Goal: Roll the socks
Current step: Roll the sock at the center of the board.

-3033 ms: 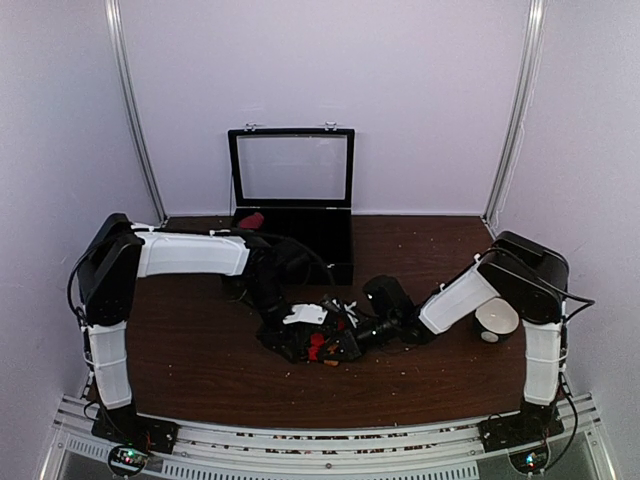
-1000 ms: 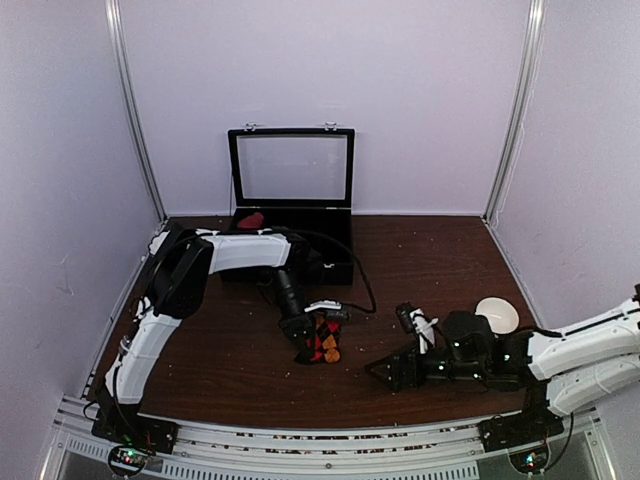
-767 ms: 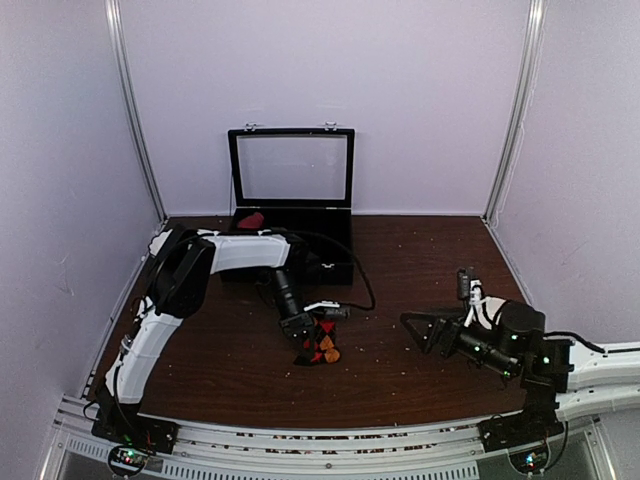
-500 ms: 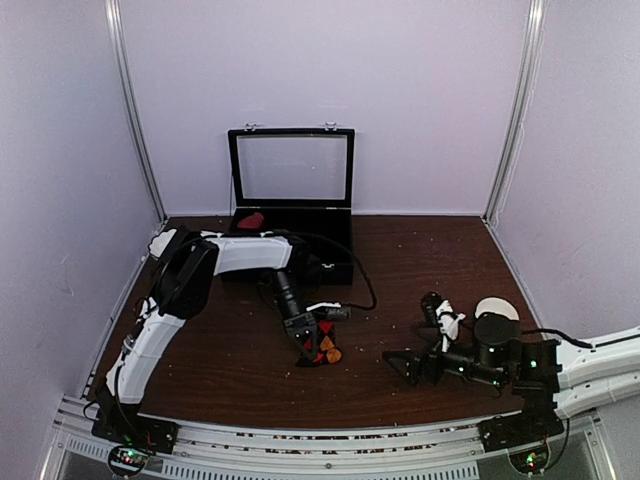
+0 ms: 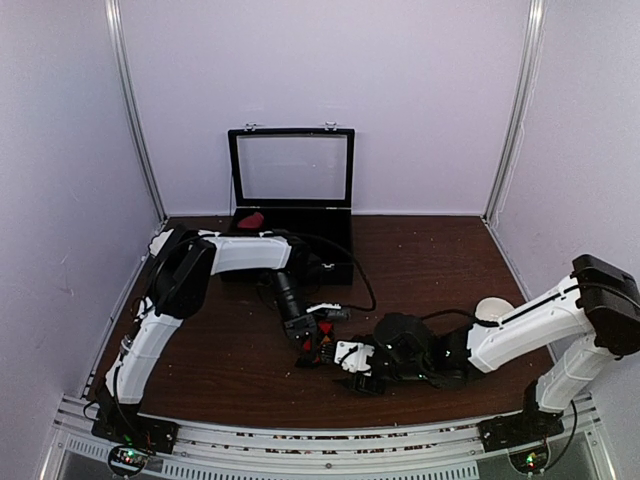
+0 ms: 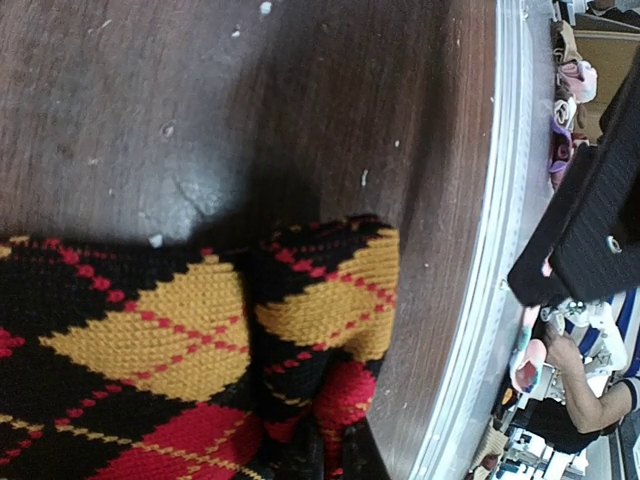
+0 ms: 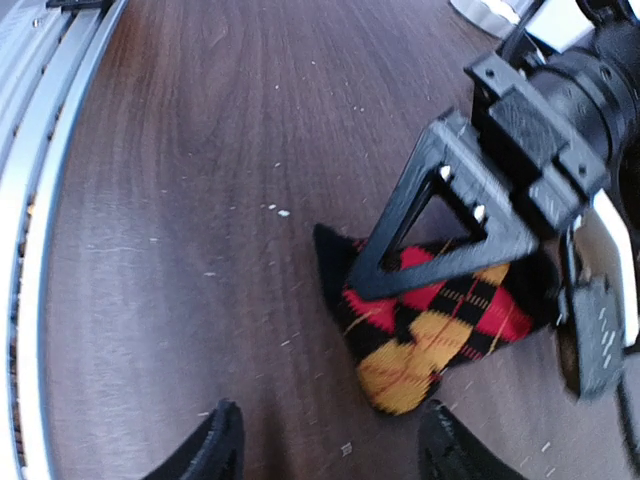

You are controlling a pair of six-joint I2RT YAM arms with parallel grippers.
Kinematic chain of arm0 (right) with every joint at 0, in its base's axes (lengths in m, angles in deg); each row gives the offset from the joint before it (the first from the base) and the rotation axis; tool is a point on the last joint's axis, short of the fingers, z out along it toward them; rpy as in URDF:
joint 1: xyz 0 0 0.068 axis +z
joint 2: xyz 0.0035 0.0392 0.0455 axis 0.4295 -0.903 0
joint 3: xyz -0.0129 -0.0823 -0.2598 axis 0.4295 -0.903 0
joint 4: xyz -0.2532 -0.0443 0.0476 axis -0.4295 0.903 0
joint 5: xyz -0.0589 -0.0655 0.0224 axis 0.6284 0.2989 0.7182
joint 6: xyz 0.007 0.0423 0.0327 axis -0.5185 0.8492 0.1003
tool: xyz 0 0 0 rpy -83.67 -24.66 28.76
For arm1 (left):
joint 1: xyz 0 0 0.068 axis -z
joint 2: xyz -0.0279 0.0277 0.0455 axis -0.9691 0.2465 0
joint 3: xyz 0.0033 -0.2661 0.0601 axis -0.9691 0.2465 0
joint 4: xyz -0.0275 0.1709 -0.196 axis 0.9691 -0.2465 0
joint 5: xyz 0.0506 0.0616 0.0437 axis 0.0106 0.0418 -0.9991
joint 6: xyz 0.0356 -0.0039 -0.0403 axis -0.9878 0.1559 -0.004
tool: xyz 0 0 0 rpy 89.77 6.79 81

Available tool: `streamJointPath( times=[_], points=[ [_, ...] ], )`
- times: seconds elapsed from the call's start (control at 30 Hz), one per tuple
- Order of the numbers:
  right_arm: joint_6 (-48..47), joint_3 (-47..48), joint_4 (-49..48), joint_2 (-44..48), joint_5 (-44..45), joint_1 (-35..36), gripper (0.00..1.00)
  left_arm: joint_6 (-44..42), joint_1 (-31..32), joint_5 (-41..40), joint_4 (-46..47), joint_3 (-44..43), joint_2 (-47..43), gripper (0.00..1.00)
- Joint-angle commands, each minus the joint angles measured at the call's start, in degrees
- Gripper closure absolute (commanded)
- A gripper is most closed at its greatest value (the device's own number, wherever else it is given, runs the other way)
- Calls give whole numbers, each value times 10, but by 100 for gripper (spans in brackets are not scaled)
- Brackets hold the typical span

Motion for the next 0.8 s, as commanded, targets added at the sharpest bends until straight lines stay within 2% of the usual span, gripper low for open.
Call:
streamJointPath(
  times=[0.0,0.13,0.43,0.53,0.6,0.67,0.77],
  points=[
    [-86,41,-7,-33,-60,-36,45,-4,-3,-75,25,9,4,100],
    [-116,92,40,-79,-91,-44,54,-16,-10,-57,4,-9,22,100],
    [-97,121,35,-144,-146,-73,68,-55,-15,-41,-24,-19,28,100],
    [-91,133,46,-160,-161,-87,80,-64,-15,-39,-23,-15,23,98],
    [-81,141,50,-169,-165,-96,89,-81,-15,-28,-18,0,11,92],
    [-72,145,53,-175,-171,-102,91,-95,-15,-25,3,29,-11,86],
    [-78,141,56,-169,-183,-104,86,-103,-14,-39,15,51,-23,85]
  ],
)
